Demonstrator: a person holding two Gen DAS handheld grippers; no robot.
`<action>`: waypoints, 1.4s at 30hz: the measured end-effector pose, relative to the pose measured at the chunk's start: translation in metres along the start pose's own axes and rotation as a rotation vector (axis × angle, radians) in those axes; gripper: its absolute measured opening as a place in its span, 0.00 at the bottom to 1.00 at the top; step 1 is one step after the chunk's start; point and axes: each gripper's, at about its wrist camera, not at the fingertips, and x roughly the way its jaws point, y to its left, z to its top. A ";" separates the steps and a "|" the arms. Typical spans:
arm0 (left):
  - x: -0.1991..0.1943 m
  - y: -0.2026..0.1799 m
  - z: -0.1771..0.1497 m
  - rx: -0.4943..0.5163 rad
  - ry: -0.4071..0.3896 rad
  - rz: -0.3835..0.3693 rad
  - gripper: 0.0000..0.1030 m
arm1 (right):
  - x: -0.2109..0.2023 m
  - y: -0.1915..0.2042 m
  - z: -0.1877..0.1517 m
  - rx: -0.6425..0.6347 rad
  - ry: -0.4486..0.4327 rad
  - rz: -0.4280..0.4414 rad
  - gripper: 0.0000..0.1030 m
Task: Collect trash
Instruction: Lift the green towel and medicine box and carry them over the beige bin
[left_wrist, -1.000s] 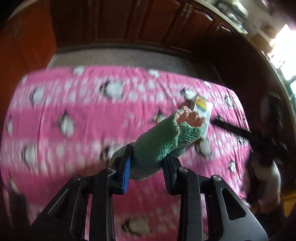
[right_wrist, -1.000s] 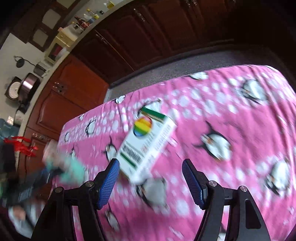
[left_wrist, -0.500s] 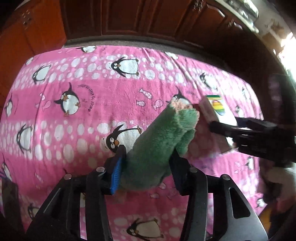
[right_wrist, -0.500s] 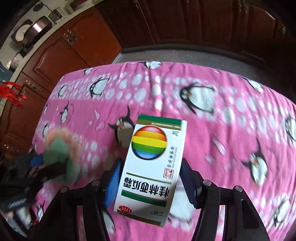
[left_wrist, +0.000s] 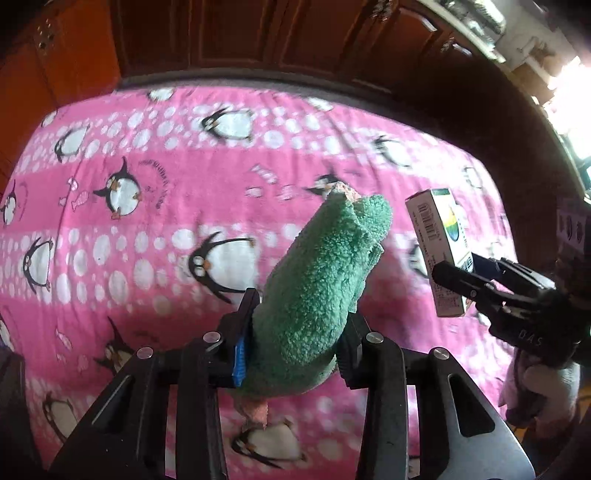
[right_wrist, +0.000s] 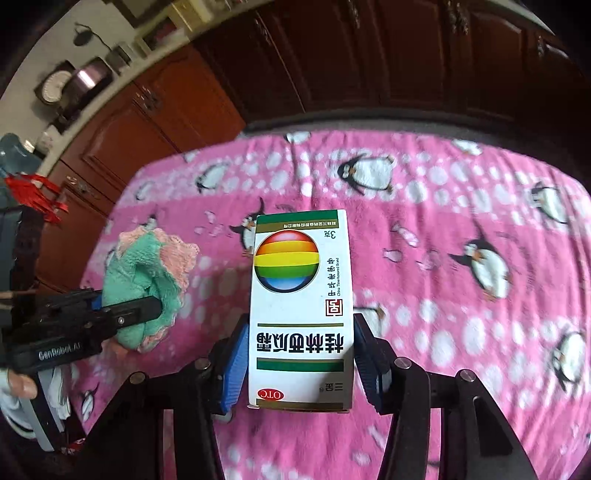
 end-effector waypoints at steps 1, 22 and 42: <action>-0.004 -0.006 -0.001 0.004 -0.007 -0.014 0.34 | -0.008 -0.002 -0.004 0.000 -0.011 0.002 0.49; 0.000 -0.249 -0.035 0.326 0.011 -0.225 0.34 | -0.202 -0.158 -0.142 0.310 -0.278 -0.143 0.49; 0.057 -0.418 -0.026 0.479 0.097 -0.310 0.34 | -0.263 -0.288 -0.226 0.604 -0.325 -0.310 0.48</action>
